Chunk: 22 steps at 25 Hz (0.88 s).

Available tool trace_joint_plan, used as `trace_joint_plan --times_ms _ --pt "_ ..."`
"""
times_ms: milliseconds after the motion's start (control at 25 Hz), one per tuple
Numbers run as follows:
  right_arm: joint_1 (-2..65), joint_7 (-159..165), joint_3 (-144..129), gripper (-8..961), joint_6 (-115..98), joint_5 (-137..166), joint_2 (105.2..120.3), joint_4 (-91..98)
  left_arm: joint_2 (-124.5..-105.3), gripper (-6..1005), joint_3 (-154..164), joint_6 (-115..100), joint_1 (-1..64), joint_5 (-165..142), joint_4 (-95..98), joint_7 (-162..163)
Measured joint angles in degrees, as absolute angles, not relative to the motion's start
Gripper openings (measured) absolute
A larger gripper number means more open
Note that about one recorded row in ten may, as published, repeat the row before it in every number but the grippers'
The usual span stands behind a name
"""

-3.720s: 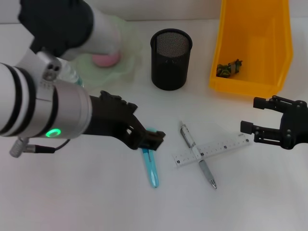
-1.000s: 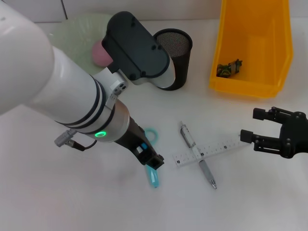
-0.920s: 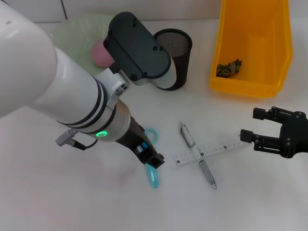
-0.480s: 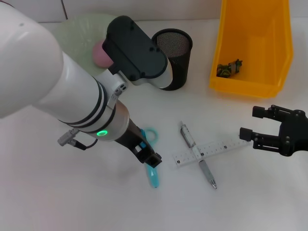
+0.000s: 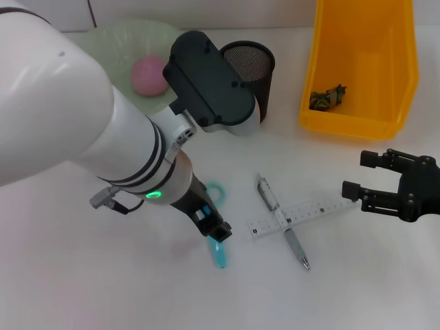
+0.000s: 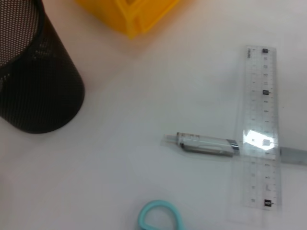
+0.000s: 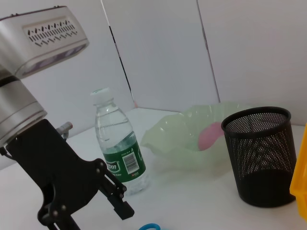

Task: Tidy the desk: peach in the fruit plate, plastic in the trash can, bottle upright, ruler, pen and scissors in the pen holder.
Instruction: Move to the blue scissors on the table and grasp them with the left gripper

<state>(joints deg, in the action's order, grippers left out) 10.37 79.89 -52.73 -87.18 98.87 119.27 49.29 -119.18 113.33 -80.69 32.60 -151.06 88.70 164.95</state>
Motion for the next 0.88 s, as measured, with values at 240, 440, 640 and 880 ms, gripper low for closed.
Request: trace_joint_plan --times_ms 240,440,640,880 --pt "10.4 80.1 -52.7 797 -87.2 98.9 119.27 49.4 -119.18 782 113.2 -82.3 33.3 -151.8 88.8 164.2" --pt "10.3 80.1 -52.7 797 -87.2 98.9 119.27 49.4 -119.18 782 112.9 -82.6 33.4 -152.1 88.6 164.1" --pt "10.4 80.6 -52.7 797 -87.2 98.9 119.27 49.5 -119.18 782 113.7 -83.2 33.7 -154.1 89.2 163.9" --pt "10.5 81.0 -52.0 797 -87.5 98.9 119.27 49.3 -119.09 782 112.1 -85.8 33.2 -153.9 92.6 156.1"
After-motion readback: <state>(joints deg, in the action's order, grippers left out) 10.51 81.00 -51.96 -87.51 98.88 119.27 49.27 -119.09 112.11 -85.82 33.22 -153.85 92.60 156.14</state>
